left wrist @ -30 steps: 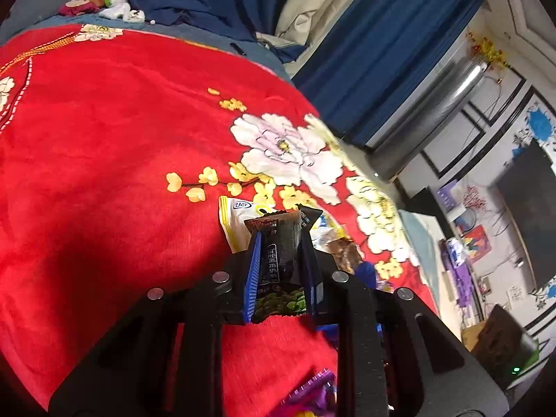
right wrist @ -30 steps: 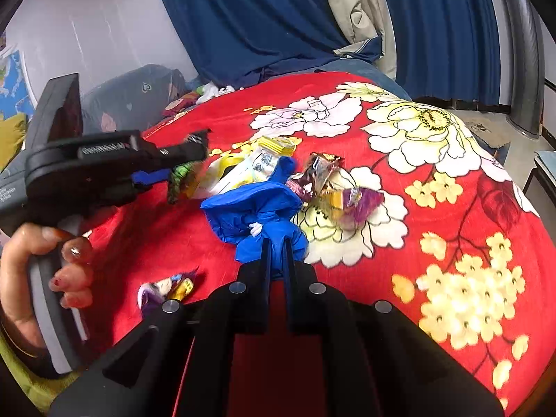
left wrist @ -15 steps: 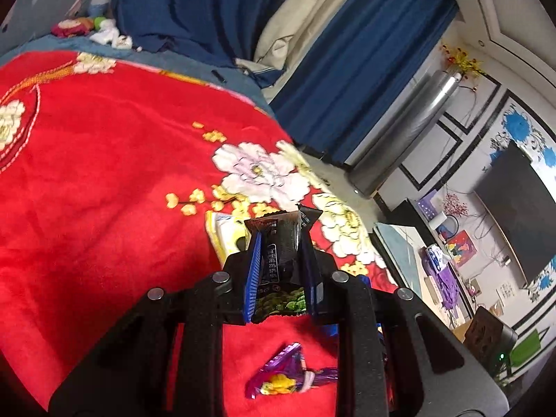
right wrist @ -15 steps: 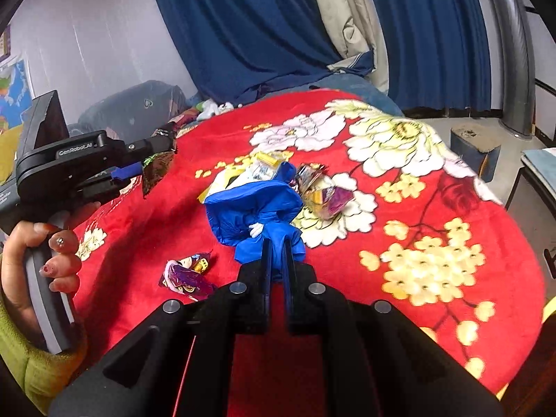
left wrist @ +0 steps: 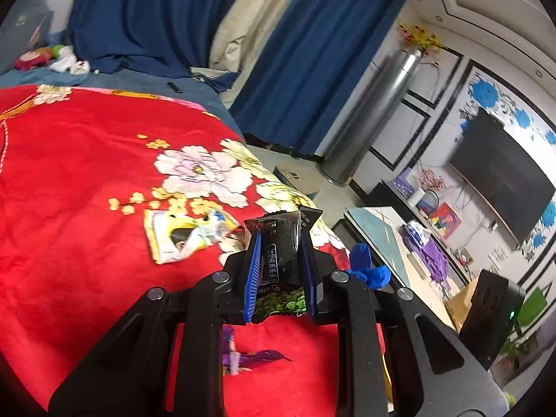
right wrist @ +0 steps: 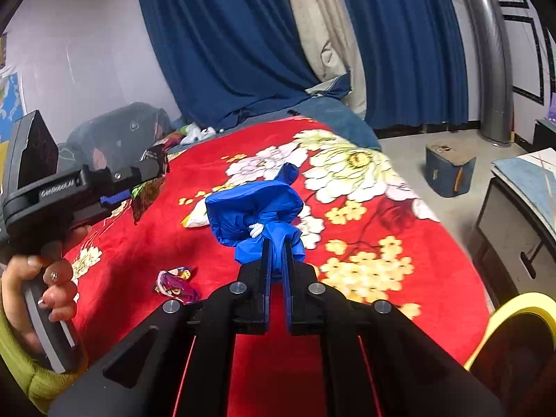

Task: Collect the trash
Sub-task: 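Carry the blue bag and black snack bag with both tools over the bin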

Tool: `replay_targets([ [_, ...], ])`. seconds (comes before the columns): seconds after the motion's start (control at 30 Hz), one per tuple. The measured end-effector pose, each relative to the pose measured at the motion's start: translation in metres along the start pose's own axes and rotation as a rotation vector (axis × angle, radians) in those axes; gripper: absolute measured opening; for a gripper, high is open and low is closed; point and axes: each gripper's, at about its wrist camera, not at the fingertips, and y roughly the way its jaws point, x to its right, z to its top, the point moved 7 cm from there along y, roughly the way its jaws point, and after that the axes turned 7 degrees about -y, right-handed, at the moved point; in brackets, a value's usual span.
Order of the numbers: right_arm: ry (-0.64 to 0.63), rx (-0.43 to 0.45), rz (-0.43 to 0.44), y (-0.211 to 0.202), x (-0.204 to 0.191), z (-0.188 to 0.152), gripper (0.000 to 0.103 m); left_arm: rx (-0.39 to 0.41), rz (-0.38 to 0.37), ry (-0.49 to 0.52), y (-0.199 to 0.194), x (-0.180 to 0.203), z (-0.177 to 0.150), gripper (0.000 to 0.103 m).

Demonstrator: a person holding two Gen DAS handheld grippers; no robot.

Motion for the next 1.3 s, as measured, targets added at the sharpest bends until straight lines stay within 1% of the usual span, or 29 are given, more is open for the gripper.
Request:
replay_targets([
  [0.7,0.040,0.058,-0.134,-0.059,0.051,-0.010,0.006,-0.058,-0.096,0.159,0.008,0.066,-0.044,0.015],
  [1.1,0.075,0.074,-0.214,-0.086,0.080,-0.022,0.006,-0.092,-0.147,0.249,0.015,0.101,-0.075,0.015],
  [1.3,0.103,0.074,-0.249,-0.099,0.097,-0.033,0.006,-0.111,-0.171,0.296,0.019,0.120,-0.095,0.015],
])
